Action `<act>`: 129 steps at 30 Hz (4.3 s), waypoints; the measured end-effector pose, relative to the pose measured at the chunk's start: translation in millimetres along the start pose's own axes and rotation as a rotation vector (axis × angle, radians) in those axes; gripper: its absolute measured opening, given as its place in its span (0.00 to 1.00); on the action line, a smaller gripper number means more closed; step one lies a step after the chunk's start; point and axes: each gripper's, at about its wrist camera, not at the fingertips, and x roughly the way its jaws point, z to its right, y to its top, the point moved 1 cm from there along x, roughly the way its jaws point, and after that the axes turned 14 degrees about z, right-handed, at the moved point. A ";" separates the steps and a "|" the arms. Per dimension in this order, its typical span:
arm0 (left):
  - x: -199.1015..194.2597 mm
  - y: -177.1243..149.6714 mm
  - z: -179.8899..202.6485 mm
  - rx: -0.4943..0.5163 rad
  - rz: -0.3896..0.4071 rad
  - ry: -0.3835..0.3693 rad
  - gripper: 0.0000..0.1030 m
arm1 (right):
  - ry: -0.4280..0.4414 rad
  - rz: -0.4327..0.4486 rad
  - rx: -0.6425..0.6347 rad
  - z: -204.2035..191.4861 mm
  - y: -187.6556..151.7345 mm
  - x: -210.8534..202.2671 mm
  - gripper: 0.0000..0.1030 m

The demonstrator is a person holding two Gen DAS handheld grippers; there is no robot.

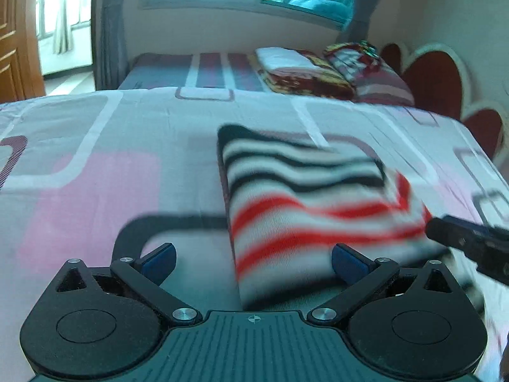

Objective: Fold small clothes

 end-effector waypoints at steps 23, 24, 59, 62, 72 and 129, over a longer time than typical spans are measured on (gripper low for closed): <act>-32.0 -45.9 1.6 -0.036 -0.088 0.003 1.00 | -0.028 -0.085 -0.025 -6.7 -57.0 -70.2 0.33; -32.9 -45.0 3.0 -0.030 -0.089 0.007 1.00 | -0.029 -0.091 -0.020 -6.8 -57.1 -70.9 0.33; 18.1 -9.7 -8.6 -0.179 -0.178 -0.084 1.00 | -0.005 -0.221 0.216 34.5 -20.7 -0.5 0.83; 32.9 -15.2 -11.8 -0.230 -0.208 -0.123 1.00 | 0.006 -0.244 0.229 37.7 -27.5 8.1 0.82; 36.5 -10.0 17.0 -0.195 -0.165 -0.144 0.72 | 0.061 -0.228 0.282 35.3 -38.2 25.1 0.55; -97.7 -12.0 -323.4 -0.072 0.003 0.049 0.85 | 0.111 0.018 -0.023 -305.9 -33.3 23.1 0.36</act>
